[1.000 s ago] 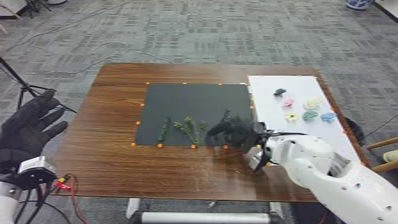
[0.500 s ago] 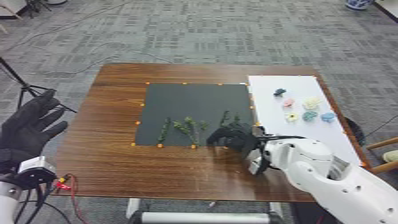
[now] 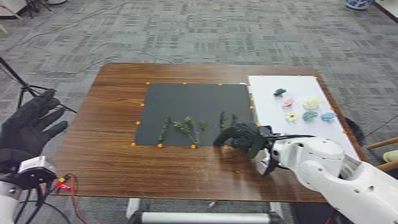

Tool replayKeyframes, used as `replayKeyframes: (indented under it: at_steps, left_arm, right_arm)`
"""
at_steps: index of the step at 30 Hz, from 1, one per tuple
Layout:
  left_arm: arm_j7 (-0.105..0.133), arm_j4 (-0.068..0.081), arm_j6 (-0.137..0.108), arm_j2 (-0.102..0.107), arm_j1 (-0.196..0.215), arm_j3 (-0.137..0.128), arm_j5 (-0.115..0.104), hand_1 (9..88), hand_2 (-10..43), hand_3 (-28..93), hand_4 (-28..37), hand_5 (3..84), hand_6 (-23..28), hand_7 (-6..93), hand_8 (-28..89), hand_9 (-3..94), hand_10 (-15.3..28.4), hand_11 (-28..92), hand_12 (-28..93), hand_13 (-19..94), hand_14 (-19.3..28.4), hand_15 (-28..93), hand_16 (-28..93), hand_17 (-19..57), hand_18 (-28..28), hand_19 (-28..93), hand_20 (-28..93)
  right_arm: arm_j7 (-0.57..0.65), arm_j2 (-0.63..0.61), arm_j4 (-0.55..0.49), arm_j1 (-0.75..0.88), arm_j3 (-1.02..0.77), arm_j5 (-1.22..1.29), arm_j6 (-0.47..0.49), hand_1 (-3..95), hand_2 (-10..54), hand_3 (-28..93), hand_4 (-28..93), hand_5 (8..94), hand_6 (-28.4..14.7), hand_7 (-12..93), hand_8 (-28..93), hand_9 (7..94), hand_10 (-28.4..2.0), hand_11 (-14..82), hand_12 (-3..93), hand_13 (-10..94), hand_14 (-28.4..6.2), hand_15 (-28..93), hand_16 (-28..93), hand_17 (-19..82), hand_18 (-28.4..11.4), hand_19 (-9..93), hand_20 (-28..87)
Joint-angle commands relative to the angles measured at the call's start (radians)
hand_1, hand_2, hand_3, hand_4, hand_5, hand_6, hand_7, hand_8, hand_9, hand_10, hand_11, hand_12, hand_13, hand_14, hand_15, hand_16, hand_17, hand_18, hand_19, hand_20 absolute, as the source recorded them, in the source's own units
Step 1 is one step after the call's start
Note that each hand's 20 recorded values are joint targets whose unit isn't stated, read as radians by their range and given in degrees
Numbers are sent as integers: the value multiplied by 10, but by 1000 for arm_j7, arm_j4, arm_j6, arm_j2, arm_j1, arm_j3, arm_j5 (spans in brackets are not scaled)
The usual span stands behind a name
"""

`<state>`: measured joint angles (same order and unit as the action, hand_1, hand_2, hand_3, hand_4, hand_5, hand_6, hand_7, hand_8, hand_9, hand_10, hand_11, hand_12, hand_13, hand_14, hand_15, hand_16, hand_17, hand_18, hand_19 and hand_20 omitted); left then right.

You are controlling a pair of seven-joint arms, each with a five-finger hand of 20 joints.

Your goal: Arrange flowers

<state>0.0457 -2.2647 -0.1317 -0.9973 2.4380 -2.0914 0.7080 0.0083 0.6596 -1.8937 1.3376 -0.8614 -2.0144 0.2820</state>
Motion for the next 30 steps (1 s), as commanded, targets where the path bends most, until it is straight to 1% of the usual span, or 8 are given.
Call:
replayKeyframes:
  at_steps: [1,2,11,14,19,27,29,30]
  left_arm:
    - [2,-3,-3,-3,10,-3,0,230,-29,674,-283,191,15,205,-99,137,85,181,193,41,113,400,-46,-129,180,368,117]
    - [4,-4,-7,-4,13,-4,-2,230,-29,674,-283,191,15,205,-99,136,85,181,193,41,113,399,-46,-129,180,368,117]
    - [-2,-3,-6,-7,7,-3,1,231,-28,673,-283,191,15,205,-99,137,85,181,193,41,113,399,-45,-129,180,368,117]
    - [0,-4,-4,-10,8,-5,2,231,-28,673,-283,191,14,206,-99,137,85,181,193,41,113,399,-45,-129,180,368,117]
    - [6,-6,-7,-5,12,-9,-1,232,-28,673,-283,191,14,206,-99,137,85,182,192,41,113,400,-46,-129,180,369,117]
    - [3,-7,-10,-7,10,-8,1,232,-28,672,-283,191,14,206,-100,137,85,181,192,40,113,400,-46,-130,180,368,117]
    - [2,-5,-6,-7,7,-8,1,232,-28,673,-283,191,14,206,-100,136,85,182,192,40,113,399,-46,-130,180,368,117]
    - [8,-6,-11,-6,9,-6,1,232,-28,672,-283,191,14,206,-99,136,85,182,192,40,113,399,-46,-130,180,368,117]
  right_arm:
    - [-6,-19,-10,36,-27,1,22,193,366,932,-109,478,42,158,-132,792,-120,609,353,788,-86,827,375,466,-234,932,715]
    - [-6,-19,-11,38,-30,-8,26,193,366,932,-109,478,42,157,-132,792,-120,609,353,788,-86,827,375,466,-234,932,715]
    - [-4,-19,6,43,-44,-5,41,194,359,932,-96,478,41,156,-131,793,-120,609,353,786,-86,825,376,465,-234,932,714]
    - [-7,-21,10,43,-50,-4,49,194,356,932,-90,480,41,157,-131,793,-120,609,353,786,-86,825,375,465,-235,932,713]
    - [-7,-25,4,51,-57,-7,49,195,351,932,-85,481,41,157,-132,793,-120,608,352,787,-86,825,375,465,-235,932,711]
    - [-20,-19,-1,73,-78,-1,43,199,336,932,-72,483,41,161,-134,795,-120,601,350,788,-86,824,374,467,-237,932,710]
    - [-18,-13,-13,84,-95,-2,57,198,330,932,-70,483,41,162,-135,796,-120,600,350,789,-86,823,374,467,-238,932,709]
    - [-35,-13,-18,92,-103,5,44,200,318,932,-66,480,40,163,-136,797,-120,599,350,788,-86,822,375,467,-239,932,708]
